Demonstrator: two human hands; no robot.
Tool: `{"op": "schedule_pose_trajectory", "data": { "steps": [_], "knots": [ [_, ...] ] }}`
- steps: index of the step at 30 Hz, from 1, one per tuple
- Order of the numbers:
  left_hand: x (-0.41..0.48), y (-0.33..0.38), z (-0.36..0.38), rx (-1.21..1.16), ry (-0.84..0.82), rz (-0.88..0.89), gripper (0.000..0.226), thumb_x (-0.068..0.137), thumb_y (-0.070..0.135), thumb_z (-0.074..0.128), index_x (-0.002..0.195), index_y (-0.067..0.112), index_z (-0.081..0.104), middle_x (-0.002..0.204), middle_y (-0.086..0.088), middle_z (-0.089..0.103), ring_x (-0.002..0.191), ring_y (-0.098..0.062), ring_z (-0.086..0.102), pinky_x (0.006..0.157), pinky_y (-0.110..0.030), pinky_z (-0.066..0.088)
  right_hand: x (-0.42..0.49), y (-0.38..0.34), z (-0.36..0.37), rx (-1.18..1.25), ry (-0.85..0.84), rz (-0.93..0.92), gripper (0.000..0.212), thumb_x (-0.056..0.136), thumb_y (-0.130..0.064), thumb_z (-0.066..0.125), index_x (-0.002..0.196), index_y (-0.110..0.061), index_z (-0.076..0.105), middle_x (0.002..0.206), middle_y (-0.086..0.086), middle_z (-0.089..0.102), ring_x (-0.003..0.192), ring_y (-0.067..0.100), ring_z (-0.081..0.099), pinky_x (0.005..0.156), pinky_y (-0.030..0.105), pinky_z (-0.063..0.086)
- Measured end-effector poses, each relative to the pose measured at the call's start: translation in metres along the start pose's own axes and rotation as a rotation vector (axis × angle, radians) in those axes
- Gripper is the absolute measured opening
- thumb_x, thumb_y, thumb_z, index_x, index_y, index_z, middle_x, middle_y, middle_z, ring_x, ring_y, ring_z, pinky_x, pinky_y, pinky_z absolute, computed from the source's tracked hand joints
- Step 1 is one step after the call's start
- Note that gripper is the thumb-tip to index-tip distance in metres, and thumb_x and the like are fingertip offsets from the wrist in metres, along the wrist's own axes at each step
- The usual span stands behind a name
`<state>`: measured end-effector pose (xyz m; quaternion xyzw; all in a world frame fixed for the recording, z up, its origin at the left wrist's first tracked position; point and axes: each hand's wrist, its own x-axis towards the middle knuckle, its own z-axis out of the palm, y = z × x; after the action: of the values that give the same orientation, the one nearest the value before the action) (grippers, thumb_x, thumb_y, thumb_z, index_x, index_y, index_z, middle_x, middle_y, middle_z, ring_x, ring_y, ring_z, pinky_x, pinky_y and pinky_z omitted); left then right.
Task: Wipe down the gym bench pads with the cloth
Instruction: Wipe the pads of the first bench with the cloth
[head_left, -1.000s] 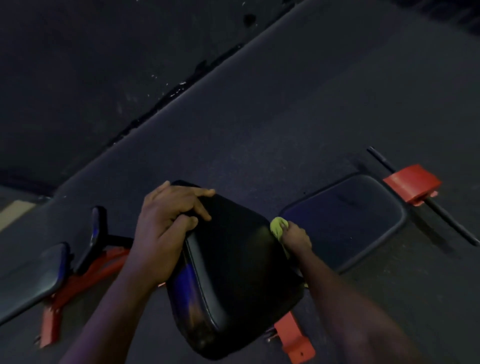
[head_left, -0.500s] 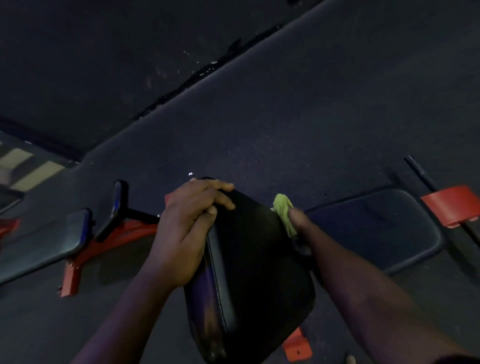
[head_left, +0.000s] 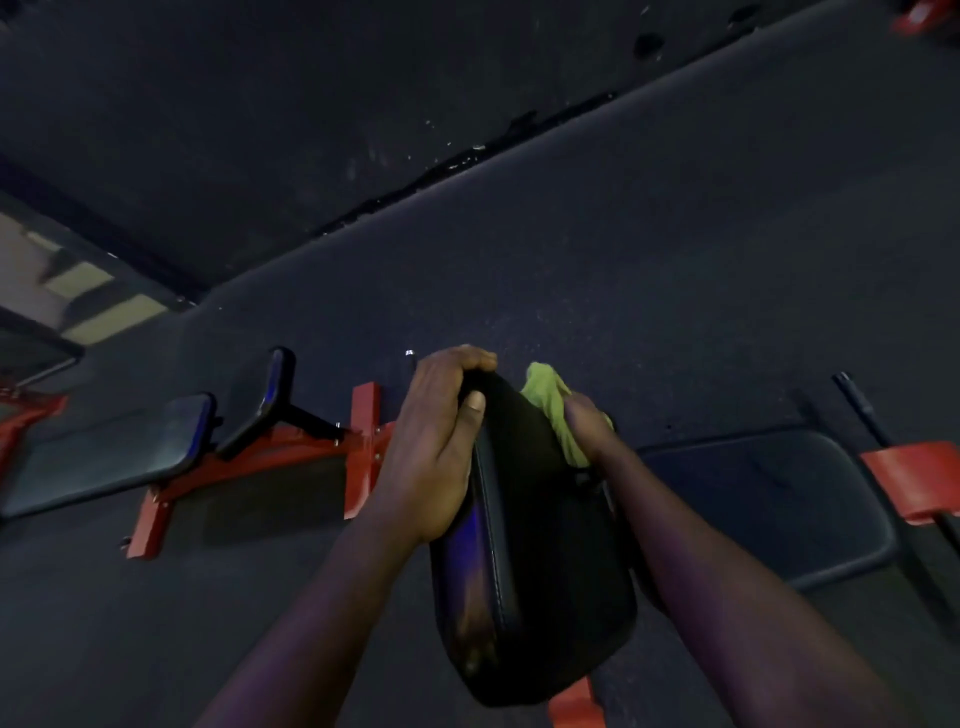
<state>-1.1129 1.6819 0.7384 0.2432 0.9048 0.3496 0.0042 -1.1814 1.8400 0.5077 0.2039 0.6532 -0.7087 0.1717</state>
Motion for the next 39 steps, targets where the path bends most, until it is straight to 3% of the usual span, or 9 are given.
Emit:
{"op": "schedule_pose_trajectory", "data": {
  "steps": [4, 7, 11, 15, 20, 26, 30, 35, 39],
  "knots": [
    [-0.009, -0.004, 0.003, -0.009, 0.235, -0.203, 0.023, 0.104, 0.026, 0.038, 0.125, 0.024, 0.049, 0.116, 0.015, 0.046, 0.116, -0.003, 0.045, 0.096, -0.017, 0.036, -0.002, -0.038, 0.010, -0.162, -0.062, 0.038, 0.043, 0.100, -0.038, 0.053, 0.119, -0.004, 0.071, 0.117, 0.013, 0.070, 0.112, 0.026, 0.064, 0.099, 0.043, 0.049],
    [-0.024, -0.006, 0.004, 0.075, 0.464, -0.286, 0.023, 0.105, 0.026, 0.036, 0.120, 0.019, 0.051, 0.111, 0.008, 0.050, 0.105, -0.006, 0.045, 0.088, -0.024, 0.039, -0.033, -0.086, 0.019, -0.180, -0.056, -0.100, 0.036, 0.097, -0.043, 0.052, 0.083, -0.017, 0.073, 0.088, 0.001, 0.069, 0.091, 0.022, 0.062, 0.092, 0.044, 0.050],
    [-0.052, -0.013, -0.011, -0.040, 0.557, -0.362, 0.022, 0.106, 0.027, 0.034, 0.113, 0.022, 0.054, 0.104, 0.006, 0.053, 0.095, -0.006, 0.050, 0.078, -0.024, 0.041, -0.083, -0.121, 0.022, -0.091, -0.016, -0.187, 0.032, 0.102, -0.044, 0.052, 0.094, -0.021, 0.072, 0.099, 0.000, 0.073, 0.102, 0.024, 0.067, 0.096, 0.043, 0.050],
    [-0.067, -0.034, -0.028, -0.096, 0.510, -0.323, 0.020, 0.106, 0.023, 0.036, 0.108, 0.025, 0.055, 0.100, 0.007, 0.057, 0.097, -0.005, 0.056, 0.081, -0.027, 0.047, -0.123, -0.167, 0.035, -0.193, 0.026, -0.370, 0.035, 0.103, -0.046, 0.051, 0.112, -0.021, 0.073, 0.110, -0.001, 0.073, 0.115, 0.024, 0.067, 0.103, 0.040, 0.049],
    [-0.067, -0.051, -0.045, -0.231, 0.443, -0.258, 0.030, 0.102, 0.032, 0.032, 0.114, 0.019, 0.056, 0.102, 0.000, 0.065, 0.098, -0.010, 0.061, 0.078, -0.024, 0.044, -0.182, -0.184, 0.065, -0.922, 0.067, -0.427, 0.048, 0.101, -0.049, 0.053, 0.140, -0.023, 0.057, 0.149, -0.001, 0.054, 0.136, 0.022, 0.048, 0.106, 0.033, 0.036],
    [-0.049, -0.060, -0.062, -0.393, 0.240, -0.180, 0.039, 0.099, 0.038, 0.032, 0.113, 0.015, 0.060, 0.111, -0.007, 0.069, 0.105, -0.018, 0.064, 0.087, -0.028, 0.048, -0.276, -0.113, 0.092, -1.020, 0.437, -0.357, 0.045, 0.095, -0.051, 0.054, 0.138, -0.040, 0.050, 0.163, -0.011, 0.030, 0.136, 0.027, 0.049, 0.097, 0.042, 0.047],
    [-0.037, -0.061, -0.055, -0.456, 0.025, -0.122, 0.045, 0.096, 0.048, 0.031, 0.117, 0.021, 0.061, 0.115, -0.001, 0.067, 0.112, -0.019, 0.063, 0.102, -0.043, 0.048, -0.349, -0.059, 0.132, -1.017, 0.570, -0.220, 0.066, 0.093, -0.060, 0.051, 0.150, -0.056, 0.019, 0.169, -0.013, 0.006, 0.148, 0.025, 0.030, 0.096, 0.048, 0.052],
    [-0.036, -0.060, -0.053, -0.469, -0.054, -0.051, 0.028, 0.107, 0.030, 0.035, 0.113, 0.025, 0.061, 0.109, 0.006, 0.064, 0.107, -0.013, 0.060, 0.088, -0.017, 0.043, -0.259, -0.127, 0.129, -1.010, 0.682, -0.127, 0.059, 0.098, -0.070, 0.031, 0.154, -0.051, 0.023, 0.158, 0.003, 0.038, 0.128, 0.038, 0.053, 0.099, 0.047, 0.045],
    [-0.041, -0.052, -0.057, -0.439, -0.084, -0.052, 0.036, 0.108, 0.029, 0.032, 0.130, 0.016, 0.058, 0.120, 0.007, 0.059, 0.113, -0.011, 0.054, 0.086, -0.020, 0.036, -0.229, -0.150, 0.116, -0.899, 0.597, -0.115, 0.058, 0.101, -0.065, 0.033, 0.152, -0.038, 0.035, 0.149, 0.005, 0.051, 0.131, 0.034, 0.051, 0.101, 0.046, 0.041]
  ]
}}
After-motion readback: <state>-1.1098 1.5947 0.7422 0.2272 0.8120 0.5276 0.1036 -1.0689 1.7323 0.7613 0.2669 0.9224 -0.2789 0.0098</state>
